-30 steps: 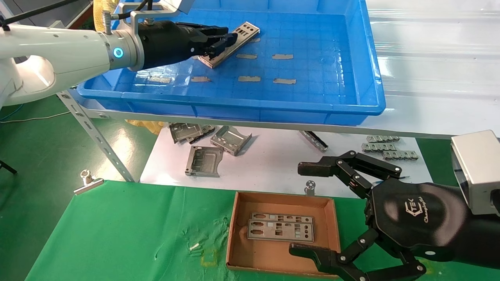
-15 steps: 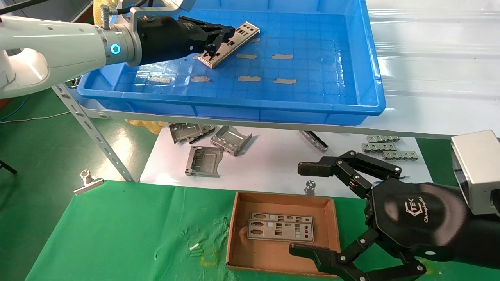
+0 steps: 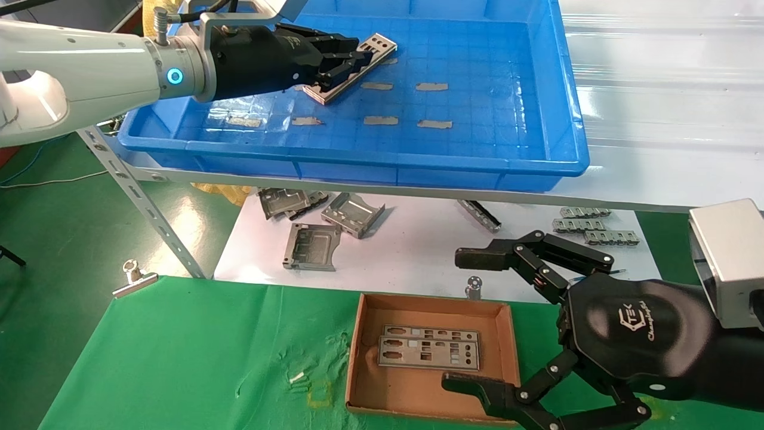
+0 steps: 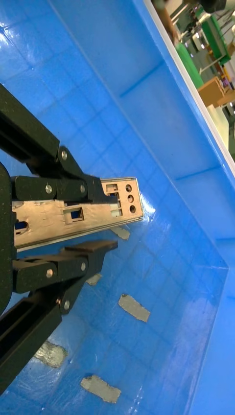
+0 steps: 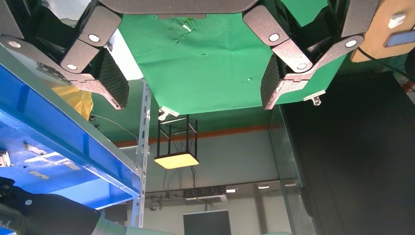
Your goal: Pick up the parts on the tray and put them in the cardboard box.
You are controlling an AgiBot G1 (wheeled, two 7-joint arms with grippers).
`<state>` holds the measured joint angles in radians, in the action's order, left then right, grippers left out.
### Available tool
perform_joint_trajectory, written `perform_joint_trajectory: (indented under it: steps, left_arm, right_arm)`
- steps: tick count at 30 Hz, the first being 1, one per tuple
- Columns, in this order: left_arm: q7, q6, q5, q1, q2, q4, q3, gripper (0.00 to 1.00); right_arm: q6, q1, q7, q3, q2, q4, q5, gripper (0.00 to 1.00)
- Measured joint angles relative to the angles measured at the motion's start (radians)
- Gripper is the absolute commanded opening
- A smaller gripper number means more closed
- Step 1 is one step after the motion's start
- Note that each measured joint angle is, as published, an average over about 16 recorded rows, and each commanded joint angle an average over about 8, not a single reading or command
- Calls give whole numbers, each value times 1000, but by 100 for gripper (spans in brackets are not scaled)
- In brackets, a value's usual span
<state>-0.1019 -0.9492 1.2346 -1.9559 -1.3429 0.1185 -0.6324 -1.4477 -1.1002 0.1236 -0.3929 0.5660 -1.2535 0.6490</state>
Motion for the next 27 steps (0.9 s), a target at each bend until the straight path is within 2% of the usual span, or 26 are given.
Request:
perform_joint_trajectory:
  steps: [11,12,19,20,27]
  left_arm:
    - [7,-8,-7,-6,-2,-25,-6,99]
    - [8,-8,-7,-6,-2,-27,-7,89]
    - [22,-5,-7,-4,-4,-33,-14,3]
    - [25,-4,-7,-3,-4,-33,-15,0]
    - [38,11,-11,6,-6,-30,-20,0]
  right_arm:
    - [0,0,0,0,0,0,0,100]
    - [0,0,0,0,0,0,0,100]
    - [0,0,0,0,0,0,0,100]
    - [0,0,0,0,0,0,0,100]
    - [0,0,0,0,0,0,0,100]
